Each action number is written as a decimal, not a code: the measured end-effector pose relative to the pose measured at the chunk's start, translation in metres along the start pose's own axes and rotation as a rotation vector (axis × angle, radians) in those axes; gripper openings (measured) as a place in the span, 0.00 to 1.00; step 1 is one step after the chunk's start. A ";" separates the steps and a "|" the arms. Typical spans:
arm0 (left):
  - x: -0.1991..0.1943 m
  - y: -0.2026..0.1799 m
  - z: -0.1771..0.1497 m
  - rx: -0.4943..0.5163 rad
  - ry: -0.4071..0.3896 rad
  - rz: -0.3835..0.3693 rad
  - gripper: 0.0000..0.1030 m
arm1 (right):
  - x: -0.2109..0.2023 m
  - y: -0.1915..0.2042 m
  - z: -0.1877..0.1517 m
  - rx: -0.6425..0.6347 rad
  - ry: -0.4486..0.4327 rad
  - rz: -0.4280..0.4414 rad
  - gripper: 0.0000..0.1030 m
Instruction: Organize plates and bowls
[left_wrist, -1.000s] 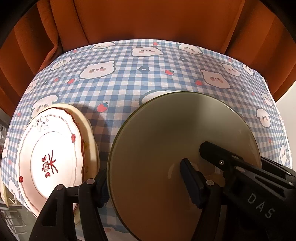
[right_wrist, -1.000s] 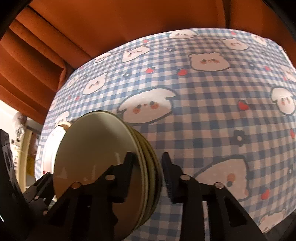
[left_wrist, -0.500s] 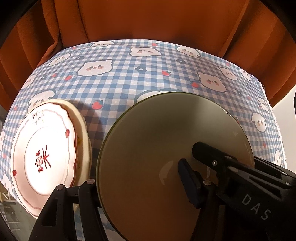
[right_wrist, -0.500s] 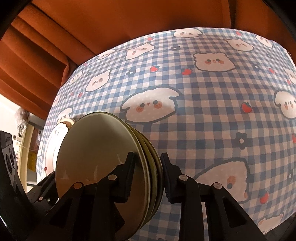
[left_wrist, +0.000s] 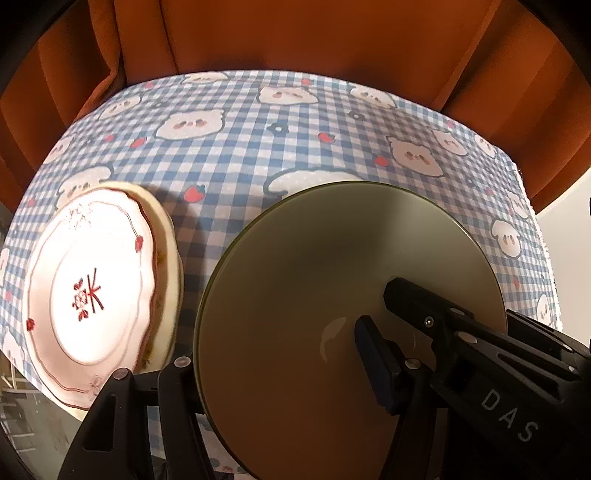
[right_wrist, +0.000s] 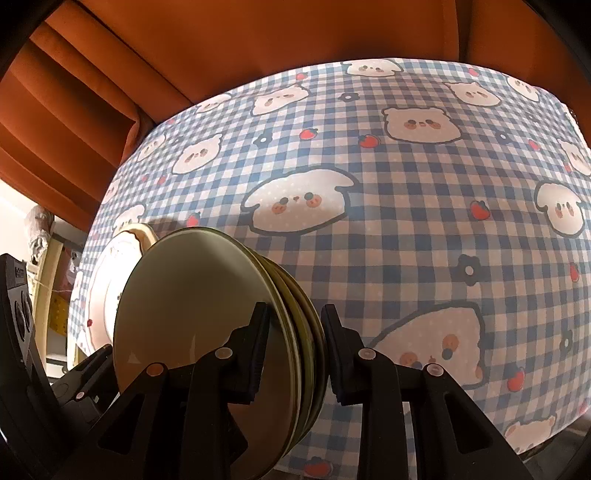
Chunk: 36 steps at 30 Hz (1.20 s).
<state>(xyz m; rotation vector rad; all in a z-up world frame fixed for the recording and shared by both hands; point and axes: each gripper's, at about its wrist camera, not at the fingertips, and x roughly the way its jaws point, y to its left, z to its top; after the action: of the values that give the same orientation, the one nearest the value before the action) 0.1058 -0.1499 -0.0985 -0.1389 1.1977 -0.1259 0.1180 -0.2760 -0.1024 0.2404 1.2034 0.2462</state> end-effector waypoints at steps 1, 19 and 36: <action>-0.004 0.000 0.001 0.006 -0.008 -0.003 0.62 | -0.003 0.001 0.000 0.001 -0.008 0.000 0.31; -0.054 0.057 0.019 0.090 -0.071 -0.057 0.62 | -0.036 0.066 0.008 0.062 -0.108 -0.034 0.31; -0.068 0.166 0.024 0.101 -0.062 -0.073 0.62 | -0.004 0.170 0.005 0.078 -0.118 -0.045 0.31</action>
<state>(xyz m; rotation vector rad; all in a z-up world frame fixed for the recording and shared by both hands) 0.1072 0.0257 -0.0563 -0.0975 1.1222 -0.2437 0.1110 -0.1161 -0.0437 0.2919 1.1013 0.1437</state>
